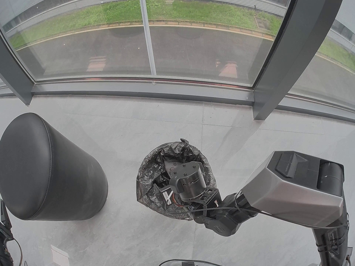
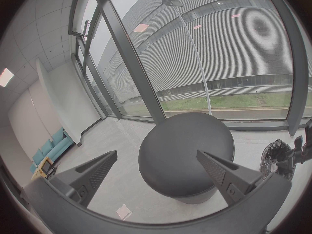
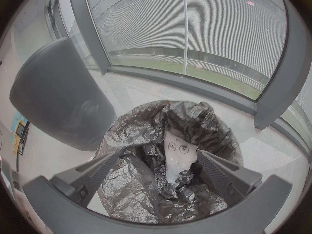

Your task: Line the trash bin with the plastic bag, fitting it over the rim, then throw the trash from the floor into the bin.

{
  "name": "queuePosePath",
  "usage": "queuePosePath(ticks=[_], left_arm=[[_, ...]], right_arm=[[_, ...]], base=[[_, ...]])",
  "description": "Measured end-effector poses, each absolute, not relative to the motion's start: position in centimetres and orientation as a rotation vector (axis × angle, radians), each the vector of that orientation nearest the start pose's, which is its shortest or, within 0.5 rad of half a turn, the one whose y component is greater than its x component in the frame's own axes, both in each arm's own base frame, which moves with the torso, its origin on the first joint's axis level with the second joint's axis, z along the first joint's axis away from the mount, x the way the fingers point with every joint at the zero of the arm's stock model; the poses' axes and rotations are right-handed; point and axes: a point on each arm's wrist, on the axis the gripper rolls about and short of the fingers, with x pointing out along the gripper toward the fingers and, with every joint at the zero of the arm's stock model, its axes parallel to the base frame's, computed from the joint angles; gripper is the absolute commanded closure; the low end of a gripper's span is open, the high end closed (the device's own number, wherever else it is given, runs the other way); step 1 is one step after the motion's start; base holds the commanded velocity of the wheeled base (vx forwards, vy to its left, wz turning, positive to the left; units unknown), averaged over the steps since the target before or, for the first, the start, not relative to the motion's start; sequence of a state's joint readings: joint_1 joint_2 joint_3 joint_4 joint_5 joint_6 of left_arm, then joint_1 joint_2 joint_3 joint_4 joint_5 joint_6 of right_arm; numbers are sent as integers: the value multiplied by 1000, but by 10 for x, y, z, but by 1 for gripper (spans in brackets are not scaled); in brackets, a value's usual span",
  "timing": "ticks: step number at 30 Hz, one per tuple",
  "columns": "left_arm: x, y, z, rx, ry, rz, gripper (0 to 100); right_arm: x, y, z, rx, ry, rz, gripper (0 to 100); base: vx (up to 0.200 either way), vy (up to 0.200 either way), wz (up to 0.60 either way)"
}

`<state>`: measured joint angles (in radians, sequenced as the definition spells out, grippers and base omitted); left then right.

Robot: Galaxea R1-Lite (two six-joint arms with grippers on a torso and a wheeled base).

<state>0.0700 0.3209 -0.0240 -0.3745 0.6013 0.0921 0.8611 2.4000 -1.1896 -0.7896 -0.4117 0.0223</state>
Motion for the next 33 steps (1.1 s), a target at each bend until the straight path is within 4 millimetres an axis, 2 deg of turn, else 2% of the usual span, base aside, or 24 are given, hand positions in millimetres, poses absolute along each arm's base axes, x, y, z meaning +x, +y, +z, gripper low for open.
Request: queuePosePath(ticks=[7, 11, 21, 25, 33], left_arm=[[-9, 11, 106, 79, 10, 641, 0], [-14, 9, 94, 83, 49, 538, 0], [-16, 3, 85, 17, 62, 268, 0], [-16, 1, 83, -24, 67, 187, 0], [-17, 0, 83, -18, 74, 125, 0]], right_arm=[[314, 332, 7, -249, 403, 436, 0], [326, 331, 1, -234, 413, 415, 0], [342, 321, -7, -200, 432, 372, 0], [342, 319, 2, -181, 422, 368, 0], [333, 311, 46, -136, 364, 372, 0]], base=[[0, 0, 0], [0, 0, 0], [0, 0, 0], [0, 0, 0], [0, 0, 0]])
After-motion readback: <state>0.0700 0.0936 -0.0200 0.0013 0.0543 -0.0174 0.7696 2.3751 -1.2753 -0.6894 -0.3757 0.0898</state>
